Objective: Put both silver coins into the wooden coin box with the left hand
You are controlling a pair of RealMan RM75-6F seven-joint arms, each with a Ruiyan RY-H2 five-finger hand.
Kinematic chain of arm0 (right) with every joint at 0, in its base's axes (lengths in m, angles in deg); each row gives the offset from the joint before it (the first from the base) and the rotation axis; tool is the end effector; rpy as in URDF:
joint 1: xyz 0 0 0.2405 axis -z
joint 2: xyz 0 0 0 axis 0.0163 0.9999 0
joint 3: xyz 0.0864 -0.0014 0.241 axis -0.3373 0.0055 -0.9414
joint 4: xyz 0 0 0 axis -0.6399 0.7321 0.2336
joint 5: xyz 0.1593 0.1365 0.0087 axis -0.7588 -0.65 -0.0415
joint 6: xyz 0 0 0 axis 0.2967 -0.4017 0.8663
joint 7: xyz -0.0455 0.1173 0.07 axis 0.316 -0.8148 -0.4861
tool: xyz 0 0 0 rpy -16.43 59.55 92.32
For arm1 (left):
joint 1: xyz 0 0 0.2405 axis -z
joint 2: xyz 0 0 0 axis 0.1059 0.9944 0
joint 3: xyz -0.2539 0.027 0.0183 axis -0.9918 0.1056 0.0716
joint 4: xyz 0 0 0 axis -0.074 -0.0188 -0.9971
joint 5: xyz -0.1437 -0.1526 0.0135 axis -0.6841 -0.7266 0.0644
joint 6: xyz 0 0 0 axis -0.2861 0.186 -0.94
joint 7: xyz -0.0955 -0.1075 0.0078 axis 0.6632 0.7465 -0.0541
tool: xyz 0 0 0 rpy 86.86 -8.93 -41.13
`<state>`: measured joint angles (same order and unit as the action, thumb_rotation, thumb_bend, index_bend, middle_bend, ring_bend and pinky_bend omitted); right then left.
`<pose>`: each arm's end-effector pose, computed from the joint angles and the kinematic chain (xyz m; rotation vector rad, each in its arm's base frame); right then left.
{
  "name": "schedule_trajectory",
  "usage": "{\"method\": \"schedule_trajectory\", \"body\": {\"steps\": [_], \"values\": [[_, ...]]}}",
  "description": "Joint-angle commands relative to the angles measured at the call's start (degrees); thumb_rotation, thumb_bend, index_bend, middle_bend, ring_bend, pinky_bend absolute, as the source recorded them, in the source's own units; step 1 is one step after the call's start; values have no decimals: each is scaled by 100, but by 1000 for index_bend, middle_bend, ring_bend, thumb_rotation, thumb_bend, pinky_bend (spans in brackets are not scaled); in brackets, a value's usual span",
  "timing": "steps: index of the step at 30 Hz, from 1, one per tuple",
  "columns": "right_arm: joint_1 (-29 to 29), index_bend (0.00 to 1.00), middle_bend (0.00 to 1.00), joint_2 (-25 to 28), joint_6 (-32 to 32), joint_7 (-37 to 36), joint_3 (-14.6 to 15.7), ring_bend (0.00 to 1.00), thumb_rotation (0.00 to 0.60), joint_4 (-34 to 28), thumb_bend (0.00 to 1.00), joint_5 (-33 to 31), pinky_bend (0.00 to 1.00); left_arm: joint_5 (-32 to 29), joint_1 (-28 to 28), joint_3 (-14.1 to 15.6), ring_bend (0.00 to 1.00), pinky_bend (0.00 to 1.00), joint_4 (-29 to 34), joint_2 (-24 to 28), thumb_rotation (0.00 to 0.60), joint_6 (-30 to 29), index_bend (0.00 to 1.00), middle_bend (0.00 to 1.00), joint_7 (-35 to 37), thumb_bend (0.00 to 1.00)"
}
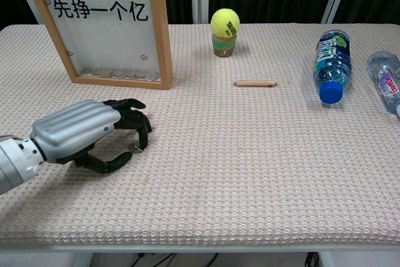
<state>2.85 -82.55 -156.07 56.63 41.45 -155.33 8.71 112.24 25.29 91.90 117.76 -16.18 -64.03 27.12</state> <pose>-0.3783 -0.1262 0.1894 1.1859 -1.0772 0.8220 -0.1938 0.2536 -0.0852 -2.1040 -0.8319 -1.0816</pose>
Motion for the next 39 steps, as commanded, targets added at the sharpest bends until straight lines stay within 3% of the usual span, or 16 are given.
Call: {"method": "schedule_trajectory", "body": {"steps": [1, 17, 28, 39], "values": [[-1, 0, 0, -2, 9, -7, 2, 0, 600, 8, 146, -3, 0, -3, 16, -12, 69, 165, -28, -18, 600, 4, 396, 229, -9, 270], [11, 0, 0, 4, 10, -60, 8, 0, 600, 38, 146, -1, 0, 24, 148, -120, 69, 166, -409, -186, 600, -72, 443, 238, -146, 268], [7, 0, 0, 18, 8, -56, 12, 0, 600, 17, 146, 22, 0, 19, 144, -124, 69, 166, -353, -158, 600, -172, 521, 246, -188, 279], [2, 0, 0, 27, 29, -25, 7, 0, 600, -3, 146, -1, 0, -22, 134, -124, 69, 167, -234, -93, 600, -207, 526, 249, -28, 291]]}}
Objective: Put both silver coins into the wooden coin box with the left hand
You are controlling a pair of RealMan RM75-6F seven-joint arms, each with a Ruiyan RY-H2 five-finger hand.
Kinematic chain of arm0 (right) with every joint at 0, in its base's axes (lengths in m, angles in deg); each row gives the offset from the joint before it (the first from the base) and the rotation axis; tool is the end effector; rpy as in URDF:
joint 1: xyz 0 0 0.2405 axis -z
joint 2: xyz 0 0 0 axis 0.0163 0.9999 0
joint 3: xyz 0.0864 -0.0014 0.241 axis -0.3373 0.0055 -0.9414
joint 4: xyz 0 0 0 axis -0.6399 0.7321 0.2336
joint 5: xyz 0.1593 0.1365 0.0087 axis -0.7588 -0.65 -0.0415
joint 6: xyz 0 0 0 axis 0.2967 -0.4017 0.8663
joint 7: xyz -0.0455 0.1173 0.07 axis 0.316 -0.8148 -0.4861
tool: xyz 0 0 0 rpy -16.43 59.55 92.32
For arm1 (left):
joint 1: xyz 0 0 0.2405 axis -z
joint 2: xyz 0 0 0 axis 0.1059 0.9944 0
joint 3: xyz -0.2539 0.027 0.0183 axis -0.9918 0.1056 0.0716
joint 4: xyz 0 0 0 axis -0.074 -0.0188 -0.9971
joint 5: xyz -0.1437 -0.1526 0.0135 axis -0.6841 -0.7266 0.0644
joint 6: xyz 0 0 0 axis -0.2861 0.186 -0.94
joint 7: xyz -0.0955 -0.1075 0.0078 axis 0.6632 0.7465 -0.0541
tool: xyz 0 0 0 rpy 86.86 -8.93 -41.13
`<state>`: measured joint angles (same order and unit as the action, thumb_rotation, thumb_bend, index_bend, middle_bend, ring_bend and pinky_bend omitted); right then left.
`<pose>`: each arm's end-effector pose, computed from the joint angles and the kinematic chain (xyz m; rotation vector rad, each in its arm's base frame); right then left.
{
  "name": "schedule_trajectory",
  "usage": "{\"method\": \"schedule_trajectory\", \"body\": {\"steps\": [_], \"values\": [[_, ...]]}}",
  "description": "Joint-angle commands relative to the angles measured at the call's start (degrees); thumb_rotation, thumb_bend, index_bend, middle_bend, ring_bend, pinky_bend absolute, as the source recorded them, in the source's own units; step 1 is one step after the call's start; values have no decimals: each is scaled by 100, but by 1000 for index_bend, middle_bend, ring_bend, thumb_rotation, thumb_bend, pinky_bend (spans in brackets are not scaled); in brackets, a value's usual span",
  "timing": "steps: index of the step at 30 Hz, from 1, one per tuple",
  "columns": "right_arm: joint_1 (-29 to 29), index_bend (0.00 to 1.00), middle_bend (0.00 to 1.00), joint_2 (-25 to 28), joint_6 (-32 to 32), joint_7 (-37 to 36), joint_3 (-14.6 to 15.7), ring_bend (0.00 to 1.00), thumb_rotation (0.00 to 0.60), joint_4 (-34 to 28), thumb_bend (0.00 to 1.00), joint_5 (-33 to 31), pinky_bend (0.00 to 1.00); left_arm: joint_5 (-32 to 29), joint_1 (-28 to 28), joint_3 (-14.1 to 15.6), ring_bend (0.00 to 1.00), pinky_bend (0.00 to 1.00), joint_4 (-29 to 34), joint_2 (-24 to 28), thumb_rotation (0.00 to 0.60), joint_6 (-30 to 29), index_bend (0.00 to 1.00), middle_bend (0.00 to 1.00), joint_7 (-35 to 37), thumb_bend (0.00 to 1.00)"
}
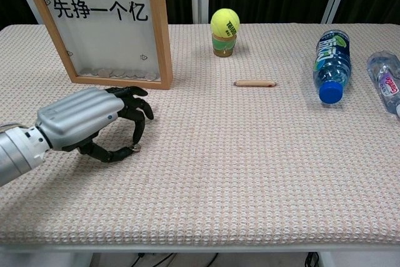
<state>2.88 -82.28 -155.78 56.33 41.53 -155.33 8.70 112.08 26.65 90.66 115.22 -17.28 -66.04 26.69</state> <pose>-0.3791 -0.1256 0.1904 1.1866 -1.0828 0.8179 -0.1877 0.2675 -0.0817 -2.0681 -0.7620 -1.1157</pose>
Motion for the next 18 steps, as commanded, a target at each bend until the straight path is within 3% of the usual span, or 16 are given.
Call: {"method": "schedule_trajectory", "body": {"steps": [1, 18], "values": [[-5, 0, 0, 0, 6, 12, 0, 0, 600, -7, 146, 0, 0, -4, -4, 3, 69, 167, 27, 28, 600, -13, 521, 249, 15, 291], [5, 0, 0, -4, 33, 13, 13, 0, 600, 13, 146, -22, 0, -1, 16, 17, 70, 167, 53, 7, 600, -17, 565, 257, 161, 339]]}}
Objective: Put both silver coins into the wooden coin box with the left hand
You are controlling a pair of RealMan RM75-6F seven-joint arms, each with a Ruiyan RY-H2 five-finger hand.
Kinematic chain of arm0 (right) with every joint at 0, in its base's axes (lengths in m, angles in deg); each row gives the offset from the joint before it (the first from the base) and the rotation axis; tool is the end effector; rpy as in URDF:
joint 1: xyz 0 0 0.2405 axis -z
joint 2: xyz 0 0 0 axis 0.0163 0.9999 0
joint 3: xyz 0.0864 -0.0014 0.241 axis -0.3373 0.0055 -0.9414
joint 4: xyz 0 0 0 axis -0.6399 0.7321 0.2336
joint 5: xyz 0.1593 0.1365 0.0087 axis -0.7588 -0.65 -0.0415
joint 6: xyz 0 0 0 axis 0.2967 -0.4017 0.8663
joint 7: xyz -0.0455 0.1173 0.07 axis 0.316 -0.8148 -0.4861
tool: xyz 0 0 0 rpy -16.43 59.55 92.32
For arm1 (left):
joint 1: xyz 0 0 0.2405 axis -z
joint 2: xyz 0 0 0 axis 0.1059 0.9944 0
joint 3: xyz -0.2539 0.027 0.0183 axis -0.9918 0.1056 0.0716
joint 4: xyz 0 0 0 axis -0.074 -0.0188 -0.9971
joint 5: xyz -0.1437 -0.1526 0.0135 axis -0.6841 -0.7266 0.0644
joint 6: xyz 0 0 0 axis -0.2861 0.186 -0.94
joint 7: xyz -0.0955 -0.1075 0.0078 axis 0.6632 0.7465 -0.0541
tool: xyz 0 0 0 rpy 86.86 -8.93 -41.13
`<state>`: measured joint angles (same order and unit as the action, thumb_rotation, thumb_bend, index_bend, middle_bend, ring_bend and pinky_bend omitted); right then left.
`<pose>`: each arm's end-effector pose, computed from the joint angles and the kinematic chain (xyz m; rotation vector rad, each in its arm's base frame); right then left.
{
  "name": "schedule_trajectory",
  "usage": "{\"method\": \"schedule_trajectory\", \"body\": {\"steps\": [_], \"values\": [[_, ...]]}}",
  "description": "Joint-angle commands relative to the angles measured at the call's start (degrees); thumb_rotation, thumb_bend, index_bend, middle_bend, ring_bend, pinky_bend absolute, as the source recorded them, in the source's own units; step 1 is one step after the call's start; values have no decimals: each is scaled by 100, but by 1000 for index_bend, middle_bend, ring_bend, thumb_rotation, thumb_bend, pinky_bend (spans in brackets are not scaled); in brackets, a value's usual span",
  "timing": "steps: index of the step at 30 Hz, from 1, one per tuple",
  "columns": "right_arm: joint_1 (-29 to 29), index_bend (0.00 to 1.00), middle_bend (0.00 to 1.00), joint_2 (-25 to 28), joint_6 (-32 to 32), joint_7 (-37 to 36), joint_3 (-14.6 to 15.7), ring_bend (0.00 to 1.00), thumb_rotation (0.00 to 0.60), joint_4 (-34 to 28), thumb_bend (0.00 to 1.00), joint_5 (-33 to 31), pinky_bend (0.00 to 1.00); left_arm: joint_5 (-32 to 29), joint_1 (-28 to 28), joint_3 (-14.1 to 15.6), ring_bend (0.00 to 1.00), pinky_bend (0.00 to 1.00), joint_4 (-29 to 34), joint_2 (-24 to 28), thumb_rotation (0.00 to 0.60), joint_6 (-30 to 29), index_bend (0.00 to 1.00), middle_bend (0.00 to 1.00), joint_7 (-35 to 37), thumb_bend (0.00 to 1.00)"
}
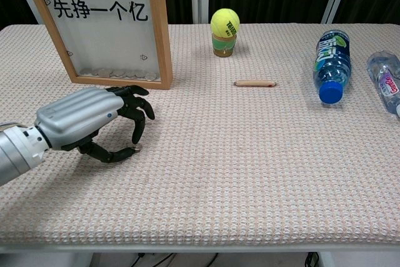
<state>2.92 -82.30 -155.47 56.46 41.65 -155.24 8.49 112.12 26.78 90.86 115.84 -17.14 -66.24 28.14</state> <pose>-0.3804 -0.1247 0.1898 1.1862 -1.0874 0.8082 -0.1855 0.2661 -0.0815 -2.0674 -0.7934 -1.1389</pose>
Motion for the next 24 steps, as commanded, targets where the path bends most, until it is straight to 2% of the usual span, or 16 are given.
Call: {"method": "schedule_trajectory", "body": {"steps": [1, 8, 15, 21, 24], "values": [[1, 0, 0, -5, 3, -3, 0, 0, 600, 11, 146, -4, 0, -8, 3, -5, 70, 167, -13, -7, 600, 0, 567, 258, 25, 341], [-8, 0, 0, -1, 14, -18, -6, 0, 600, 20, 146, -3, 0, -60, 3, -50, 70, 167, 81, 27, 600, -11, 583, 263, 87, 378], [-12, 0, 0, 29, -7, -10, -22, 0, 600, -15, 146, 0, 0, -146, -36, -104, 70, 168, 479, 284, 600, -57, 603, 264, 131, 399], [-16, 0, 0, 40, -3, 17, -19, 0, 600, -47, 146, 5, 0, -259, -211, -149, 70, 168, 1034, 780, 600, -286, 609, 270, 129, 404], [-27, 0, 0, 57, -12, 47, -31, 0, 600, -81, 146, 10, 0, -369, -400, -196, 70, 169, 1449, 1250, 600, -534, 611, 273, 114, 404]]}}
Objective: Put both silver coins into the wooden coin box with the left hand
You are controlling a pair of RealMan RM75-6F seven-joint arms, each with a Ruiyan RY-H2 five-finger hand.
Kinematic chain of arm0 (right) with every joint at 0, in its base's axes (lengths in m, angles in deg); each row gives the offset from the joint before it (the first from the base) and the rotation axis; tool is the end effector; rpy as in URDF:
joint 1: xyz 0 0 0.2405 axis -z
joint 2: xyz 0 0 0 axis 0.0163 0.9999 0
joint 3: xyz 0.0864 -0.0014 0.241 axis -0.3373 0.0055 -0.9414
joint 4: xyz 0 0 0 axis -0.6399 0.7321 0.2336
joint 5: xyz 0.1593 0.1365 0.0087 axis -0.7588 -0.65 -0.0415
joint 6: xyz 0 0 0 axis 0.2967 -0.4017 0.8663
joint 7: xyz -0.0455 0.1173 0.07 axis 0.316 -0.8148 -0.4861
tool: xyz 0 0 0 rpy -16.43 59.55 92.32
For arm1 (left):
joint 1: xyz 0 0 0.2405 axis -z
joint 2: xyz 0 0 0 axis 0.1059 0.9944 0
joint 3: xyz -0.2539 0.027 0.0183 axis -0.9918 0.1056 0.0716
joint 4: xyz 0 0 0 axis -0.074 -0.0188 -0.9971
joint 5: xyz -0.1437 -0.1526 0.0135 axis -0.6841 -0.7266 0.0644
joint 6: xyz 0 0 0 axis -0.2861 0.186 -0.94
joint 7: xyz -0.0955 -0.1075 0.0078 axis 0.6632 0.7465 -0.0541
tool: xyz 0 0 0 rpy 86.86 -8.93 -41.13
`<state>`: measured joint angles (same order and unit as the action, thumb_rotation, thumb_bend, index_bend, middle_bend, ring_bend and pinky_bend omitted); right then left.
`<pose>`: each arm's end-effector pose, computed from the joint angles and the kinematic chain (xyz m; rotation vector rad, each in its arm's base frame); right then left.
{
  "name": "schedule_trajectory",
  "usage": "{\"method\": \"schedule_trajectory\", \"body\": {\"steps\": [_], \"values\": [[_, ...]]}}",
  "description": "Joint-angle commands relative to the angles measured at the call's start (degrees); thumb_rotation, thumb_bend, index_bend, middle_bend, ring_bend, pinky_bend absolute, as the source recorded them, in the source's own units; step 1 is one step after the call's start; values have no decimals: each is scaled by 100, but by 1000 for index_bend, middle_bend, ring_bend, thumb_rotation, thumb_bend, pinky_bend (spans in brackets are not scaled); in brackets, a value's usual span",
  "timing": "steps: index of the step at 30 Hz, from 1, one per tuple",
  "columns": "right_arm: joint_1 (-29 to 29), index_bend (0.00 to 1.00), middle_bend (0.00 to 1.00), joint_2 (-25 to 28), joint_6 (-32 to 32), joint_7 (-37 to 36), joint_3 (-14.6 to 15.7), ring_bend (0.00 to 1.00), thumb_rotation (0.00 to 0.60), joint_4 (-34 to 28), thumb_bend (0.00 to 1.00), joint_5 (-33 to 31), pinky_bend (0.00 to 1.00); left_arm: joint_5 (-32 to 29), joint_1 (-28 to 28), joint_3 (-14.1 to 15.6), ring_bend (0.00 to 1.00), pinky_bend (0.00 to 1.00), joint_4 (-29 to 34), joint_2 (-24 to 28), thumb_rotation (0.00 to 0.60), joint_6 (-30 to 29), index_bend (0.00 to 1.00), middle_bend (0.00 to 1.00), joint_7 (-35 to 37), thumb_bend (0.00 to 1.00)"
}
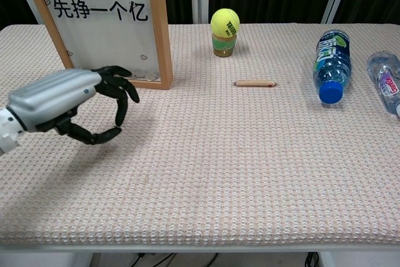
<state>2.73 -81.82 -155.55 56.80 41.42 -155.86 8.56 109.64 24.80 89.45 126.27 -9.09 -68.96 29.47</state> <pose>-0.3781 -0.1270 0.1920 1.1897 -1.0791 0.8124 -0.1902 0.2670 -0.0377 -1.9450 -0.8941 -1.2052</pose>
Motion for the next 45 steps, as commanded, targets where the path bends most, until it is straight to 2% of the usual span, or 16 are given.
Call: {"method": "schedule_trajectory", "body": {"steps": [1, 9, 15, 19, 23, 28, 33, 41, 45], "values": [[-13, 0, 0, 11, -5, 21, -13, 0, 600, -30, 146, 5, 0, -179, -254, -79, 70, 173, 544, 587, 600, -313, 611, 273, -25, 404], [-86, 0, 0, -7, -15, 167, -48, 0, 600, -175, 146, 56, 0, -451, -594, -471, 70, 195, 1550, 1750, 600, -937, 607, 273, -139, 407], [-113, 0, 0, 42, -38, 279, -71, 0, 600, -286, 147, 62, 0, -701, -829, -991, 70, 184, 2110, 2615, 600, -1514, 614, 273, -186, 407], [-116, 0, 0, 83, -55, 343, -71, 0, 600, -354, 150, 64, 0, -922, -783, -1364, 70, 184, 2506, 3230, 600, -1490, 618, 273, -257, 407], [-119, 0, 0, 84, -60, 383, -78, 0, 600, -389, 151, 43, 0, -1133, -504, -1695, 70, 188, 2894, 3719, 600, -1081, 617, 273, -370, 406], [-142, 0, 0, 79, -32, 452, -72, 0, 600, -441, 151, 42, 0, -1614, 38, -2023, 70, 190, 3333, 4121, 600, -204, 617, 273, -708, 405], [-137, 0, 0, 88, -99, 445, -85, 0, 600, -474, 152, 67, 0, -2755, 782, -2361, 70, 198, 3462, 4160, 600, 880, 619, 273, -1092, 405], [-114, 0, 0, 22, -53, 312, -67, 0, 600, -234, 151, -3, 0, -3863, 1601, -2414, 70, 200, 3305, 3945, 600, 1858, 612, 273, -1448, 406], [-108, 0, 0, -67, -93, 294, -61, 0, 600, -90, 153, 32, 0, -4424, 1924, -2350, 69, 195, 3163, 3908, 600, 2245, 611, 273, -1576, 406]]}}
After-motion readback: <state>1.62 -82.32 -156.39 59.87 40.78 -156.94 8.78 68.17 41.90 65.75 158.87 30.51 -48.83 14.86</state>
